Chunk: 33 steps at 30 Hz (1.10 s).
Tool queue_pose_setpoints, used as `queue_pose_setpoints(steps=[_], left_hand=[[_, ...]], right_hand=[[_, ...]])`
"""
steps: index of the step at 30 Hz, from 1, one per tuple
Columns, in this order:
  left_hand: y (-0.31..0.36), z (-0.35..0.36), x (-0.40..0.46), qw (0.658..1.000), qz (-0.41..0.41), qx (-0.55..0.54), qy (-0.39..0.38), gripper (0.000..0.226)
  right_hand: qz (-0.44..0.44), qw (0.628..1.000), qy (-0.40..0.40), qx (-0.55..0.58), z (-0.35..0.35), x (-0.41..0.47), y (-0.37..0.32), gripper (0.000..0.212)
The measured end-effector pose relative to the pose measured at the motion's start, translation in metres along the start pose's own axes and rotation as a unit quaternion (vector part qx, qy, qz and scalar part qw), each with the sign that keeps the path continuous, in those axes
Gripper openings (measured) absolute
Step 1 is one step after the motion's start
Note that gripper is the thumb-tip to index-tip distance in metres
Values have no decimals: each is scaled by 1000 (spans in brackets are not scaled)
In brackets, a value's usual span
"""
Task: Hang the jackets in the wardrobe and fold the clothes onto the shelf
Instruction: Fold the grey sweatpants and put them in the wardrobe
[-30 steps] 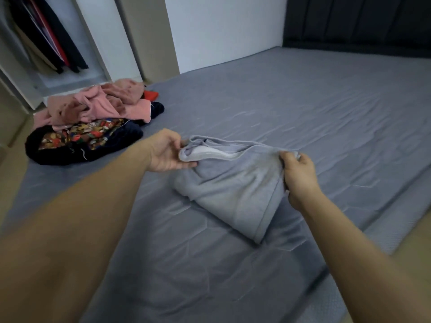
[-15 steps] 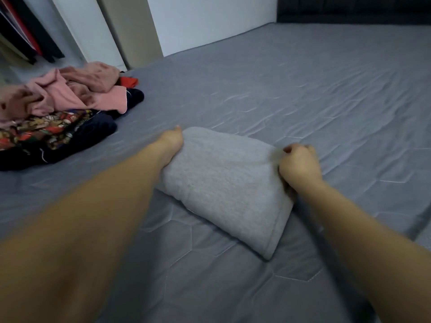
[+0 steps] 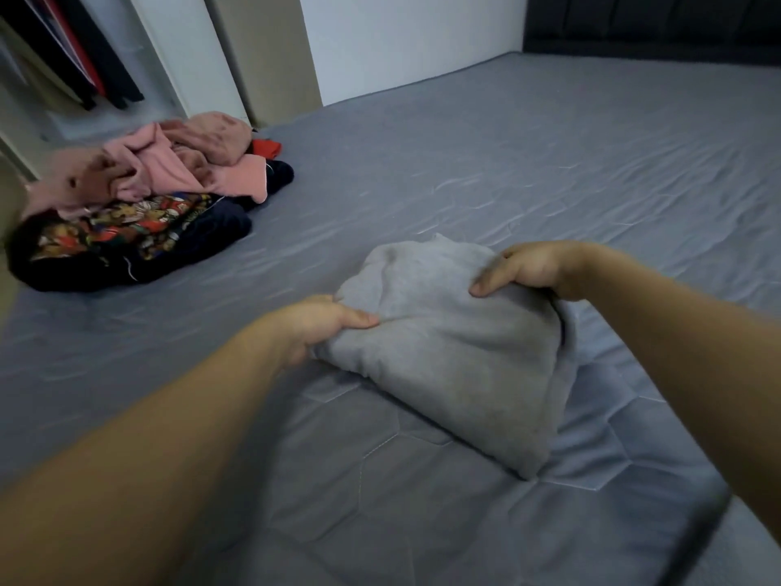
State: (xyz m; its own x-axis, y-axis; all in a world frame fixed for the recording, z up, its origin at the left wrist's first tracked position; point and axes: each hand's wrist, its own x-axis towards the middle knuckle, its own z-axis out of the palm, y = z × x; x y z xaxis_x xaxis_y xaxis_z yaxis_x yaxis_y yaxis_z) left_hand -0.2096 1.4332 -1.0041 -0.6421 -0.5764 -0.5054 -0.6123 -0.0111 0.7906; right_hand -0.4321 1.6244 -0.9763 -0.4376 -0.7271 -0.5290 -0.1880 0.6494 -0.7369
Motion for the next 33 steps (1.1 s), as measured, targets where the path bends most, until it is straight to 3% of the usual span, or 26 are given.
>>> queue_pose_setpoints(steps=[5, 7, 9, 13, 14, 17, 19, 21, 23, 25, 33], left_hand=[[20, -50, -70, 997, 14, -73, -9, 45], [51, -80, -111, 995, -3, -98, 10, 44], [100, -115, -157, 994, -4, -96, 42, 61], [226, -207, -259, 989, 37, -25, 143, 72], [257, -233, -287, 986, 47, -6, 160, 73], [334, -307, -372, 980, 78, 54, 175, 56], [367, -353, -427, 978, 77, 88, 174, 54], [386, -397, -470, 977, 68, 112, 169, 53], [392, -442, -500, 975, 69, 119, 174, 55], [388, -491, -522, 968, 95, 106, 206, 53], [376, -685, -596, 908, 221, 75, 349, 48]], right_hand=[[2, 999, 34, -7, 15, -52, -85, 6], [-3, 999, 52, -8, 14, -86, -134, 13], [-17, 998, 60, -14, 5, -129, -191, 14], [-55, 995, 38, 72, -20, -227, -327, 13], [-63, 993, 22, 98, -24, -252, -364, 16], [-78, 990, -52, 102, -35, -318, -464, 79], [-114, 986, -75, 93, -35, -357, -526, 71], [-139, 982, -87, 96, -29, -385, -583, 56], [-170, 977, -93, 90, -15, -402, -638, 64], [-196, 973, -98, 72, 9, -414, -691, 66], [-256, 962, -74, 59, 126, -435, -873, 40]])
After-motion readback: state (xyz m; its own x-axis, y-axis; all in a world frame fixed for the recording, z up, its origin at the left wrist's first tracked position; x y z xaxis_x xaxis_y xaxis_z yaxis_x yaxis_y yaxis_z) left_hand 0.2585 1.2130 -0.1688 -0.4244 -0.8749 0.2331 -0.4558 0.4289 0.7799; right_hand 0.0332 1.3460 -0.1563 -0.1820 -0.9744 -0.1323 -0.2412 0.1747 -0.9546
